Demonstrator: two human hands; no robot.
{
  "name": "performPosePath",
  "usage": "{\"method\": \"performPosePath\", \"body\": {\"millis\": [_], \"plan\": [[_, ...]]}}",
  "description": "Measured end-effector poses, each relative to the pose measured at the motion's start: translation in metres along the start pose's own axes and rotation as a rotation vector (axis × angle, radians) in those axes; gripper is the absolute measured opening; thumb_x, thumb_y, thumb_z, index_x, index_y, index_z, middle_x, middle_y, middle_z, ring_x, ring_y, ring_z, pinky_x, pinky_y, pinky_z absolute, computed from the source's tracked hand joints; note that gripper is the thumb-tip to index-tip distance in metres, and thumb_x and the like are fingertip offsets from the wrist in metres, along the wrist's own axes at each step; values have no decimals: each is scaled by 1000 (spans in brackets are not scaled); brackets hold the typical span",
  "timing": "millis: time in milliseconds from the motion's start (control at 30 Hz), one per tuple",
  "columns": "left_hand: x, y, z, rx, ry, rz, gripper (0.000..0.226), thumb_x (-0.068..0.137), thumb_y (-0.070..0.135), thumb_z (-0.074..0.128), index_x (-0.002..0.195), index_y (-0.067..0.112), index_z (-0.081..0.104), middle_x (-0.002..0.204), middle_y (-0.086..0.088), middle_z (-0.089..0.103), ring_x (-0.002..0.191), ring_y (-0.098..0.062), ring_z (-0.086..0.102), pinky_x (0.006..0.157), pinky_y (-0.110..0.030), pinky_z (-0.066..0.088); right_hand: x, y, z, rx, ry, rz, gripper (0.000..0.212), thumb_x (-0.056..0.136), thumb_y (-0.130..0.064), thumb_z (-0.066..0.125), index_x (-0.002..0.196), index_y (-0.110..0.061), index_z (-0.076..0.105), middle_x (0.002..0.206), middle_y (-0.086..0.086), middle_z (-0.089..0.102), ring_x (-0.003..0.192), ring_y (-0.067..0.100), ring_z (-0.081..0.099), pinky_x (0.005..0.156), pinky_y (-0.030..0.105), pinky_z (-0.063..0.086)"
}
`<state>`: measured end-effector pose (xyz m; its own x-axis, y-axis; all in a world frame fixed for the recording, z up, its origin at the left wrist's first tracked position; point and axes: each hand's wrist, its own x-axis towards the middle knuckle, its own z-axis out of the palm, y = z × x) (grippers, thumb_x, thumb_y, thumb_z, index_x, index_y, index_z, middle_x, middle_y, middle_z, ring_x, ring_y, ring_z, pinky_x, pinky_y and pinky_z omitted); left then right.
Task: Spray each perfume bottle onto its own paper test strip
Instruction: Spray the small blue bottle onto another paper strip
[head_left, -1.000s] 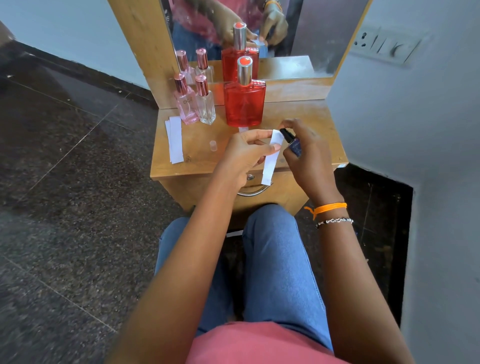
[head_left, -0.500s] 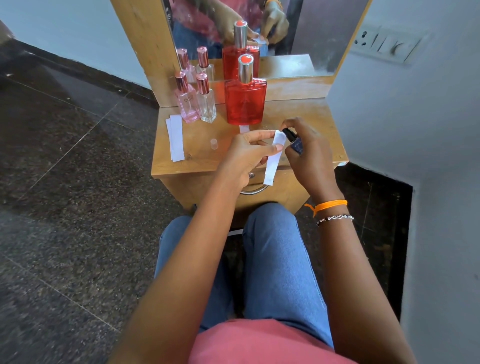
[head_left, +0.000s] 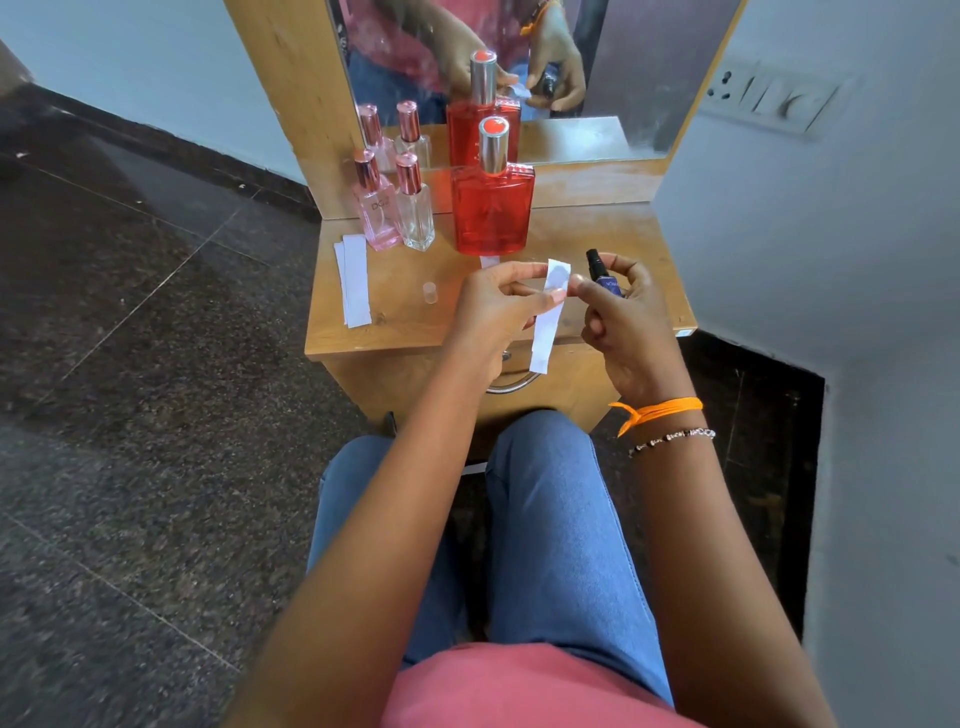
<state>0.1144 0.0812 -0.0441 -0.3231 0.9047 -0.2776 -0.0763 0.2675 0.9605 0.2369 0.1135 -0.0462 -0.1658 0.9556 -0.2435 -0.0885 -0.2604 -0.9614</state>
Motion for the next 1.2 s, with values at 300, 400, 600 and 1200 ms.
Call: {"method": "performPosePath", "body": {"millis": [300,400,600,1200], "plan": [[0,-1,1,72,92,33,40,75,17,76,112,15,62,83,5,65,80,-8,60,70,-21,46,11,-4,5,12,-64,-16,35,85,0,64,112,-14,46,68,-4,51,45,4,37,43,15,31],[-3,2,-3,289,204,179,46,76,22,74,119,19,57,95,4,63,86,-9,58,76,-24,49,28,-3,7,-79,23,-89,34,83,1,64,107,-15,46,68,-4,52,45,3,38,44,16,32],[-7,-3,-32,672,432,377,51,78,5,67,126,20,53,117,-4,53,110,-23,48,96,-30,40,75,-3,14,-469,128,-281,32,76,-6,70,101,-13,51,95,4,58,80,14,56,71,27,50],[11,-19,-49,632,412,325,14,85,6,59,91,14,68,97,0,68,89,-13,62,81,-28,49,71,9,18,-645,228,-445,32,82,-17,69,108,-8,52,101,6,61,88,16,58,75,16,47]]}}
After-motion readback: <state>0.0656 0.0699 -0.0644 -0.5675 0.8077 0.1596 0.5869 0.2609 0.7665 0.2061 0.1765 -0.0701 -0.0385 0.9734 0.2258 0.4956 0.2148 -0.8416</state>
